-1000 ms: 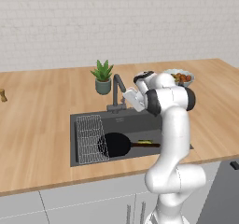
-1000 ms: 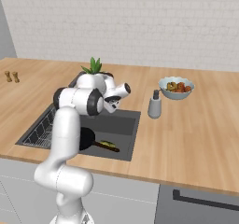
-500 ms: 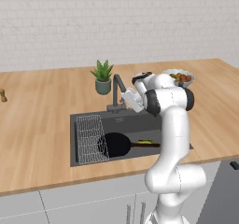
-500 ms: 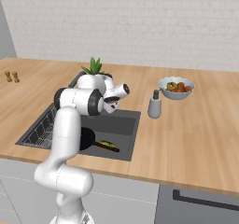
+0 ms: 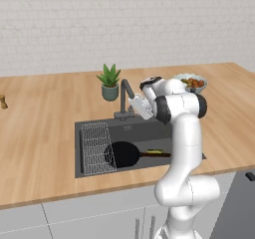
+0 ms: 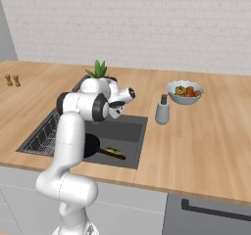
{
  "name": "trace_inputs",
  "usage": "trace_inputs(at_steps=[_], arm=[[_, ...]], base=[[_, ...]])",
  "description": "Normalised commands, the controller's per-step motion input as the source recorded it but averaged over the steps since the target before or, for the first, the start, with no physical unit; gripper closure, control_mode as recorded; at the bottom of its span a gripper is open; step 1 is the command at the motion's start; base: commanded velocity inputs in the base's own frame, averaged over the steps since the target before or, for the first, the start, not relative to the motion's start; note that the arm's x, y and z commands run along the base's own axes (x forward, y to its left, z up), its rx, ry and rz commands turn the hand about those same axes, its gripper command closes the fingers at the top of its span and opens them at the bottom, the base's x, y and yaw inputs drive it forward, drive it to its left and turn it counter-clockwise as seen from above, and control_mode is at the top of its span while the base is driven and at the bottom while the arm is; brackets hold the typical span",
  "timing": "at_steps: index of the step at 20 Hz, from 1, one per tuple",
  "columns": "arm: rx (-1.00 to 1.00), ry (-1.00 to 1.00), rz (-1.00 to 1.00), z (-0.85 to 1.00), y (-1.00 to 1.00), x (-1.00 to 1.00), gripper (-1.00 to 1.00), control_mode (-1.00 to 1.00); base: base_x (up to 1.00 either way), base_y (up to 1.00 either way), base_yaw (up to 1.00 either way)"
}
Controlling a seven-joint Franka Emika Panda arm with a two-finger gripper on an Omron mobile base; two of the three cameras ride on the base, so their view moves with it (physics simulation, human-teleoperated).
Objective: Pick the pan and sponge and place them into the sink. Then turn on the water.
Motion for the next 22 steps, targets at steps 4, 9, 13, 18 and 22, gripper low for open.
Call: trace_inputs(at_steps=[4, 9, 13, 18, 22], arm=[[0.0, 0.0, 0.0, -0.01, 0.01, 0.0, 1.0, -1.0], [0.07, 0.0, -0.04, -0.16, 0.06, 0.0, 1.0, -1.0], [0.1, 0.0, -0.2, -0.22, 0.1, 0.0, 1.0, -1.0], [0.09, 0.0, -0.25, -0.25, 0.04, 0.0, 1.0, -1.0], [0.12, 0.01, -0.2, -0.36, 0.0, 0.12, 1.0, -1.0]], base=[[0.0, 0.0, 0.0], [0.0, 0.0, 0.0], [0.0, 0.0, 0.0], [0.0, 0.0, 0.0], [0.0, 0.0, 0.0]])
